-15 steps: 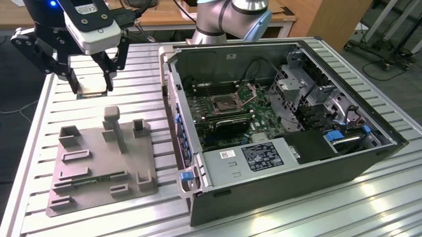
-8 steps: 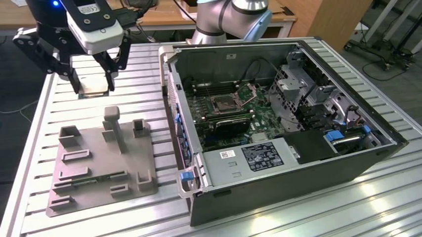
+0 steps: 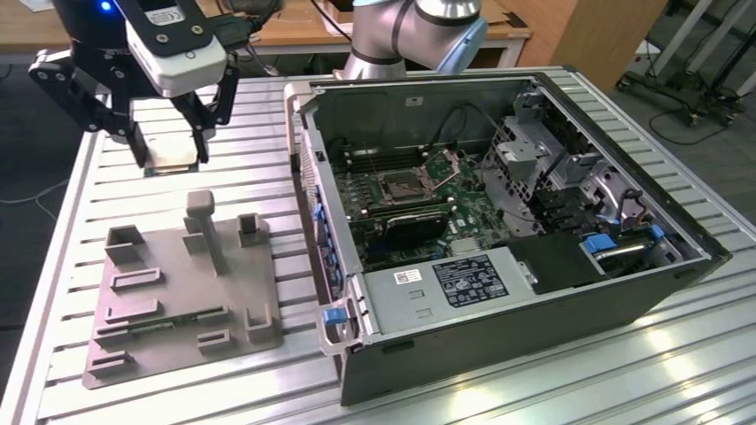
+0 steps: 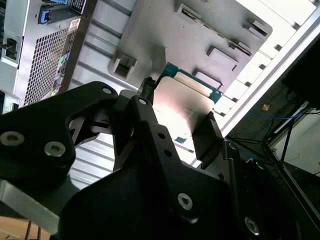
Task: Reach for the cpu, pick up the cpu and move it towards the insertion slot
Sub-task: 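Pick up the cpu and move it towards the insertion slot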
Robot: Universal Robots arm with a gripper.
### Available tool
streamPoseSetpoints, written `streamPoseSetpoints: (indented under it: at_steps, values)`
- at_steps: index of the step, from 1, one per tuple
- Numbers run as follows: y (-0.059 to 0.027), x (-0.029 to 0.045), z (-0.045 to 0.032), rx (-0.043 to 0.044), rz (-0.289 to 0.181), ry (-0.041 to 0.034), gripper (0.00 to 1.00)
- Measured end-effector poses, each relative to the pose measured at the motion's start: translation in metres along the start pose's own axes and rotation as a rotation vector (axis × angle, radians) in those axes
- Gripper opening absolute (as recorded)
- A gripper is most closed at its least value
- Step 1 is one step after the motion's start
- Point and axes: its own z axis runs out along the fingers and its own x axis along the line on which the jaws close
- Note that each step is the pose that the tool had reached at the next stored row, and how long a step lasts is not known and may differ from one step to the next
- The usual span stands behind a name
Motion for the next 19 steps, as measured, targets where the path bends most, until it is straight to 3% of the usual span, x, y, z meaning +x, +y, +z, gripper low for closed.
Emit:
streamPoseSetpoints:
  at_steps: [19]
  values:
    - [0.0002, -0.0091, 0.0, 0.0, 0.0, 0.0, 0.55]
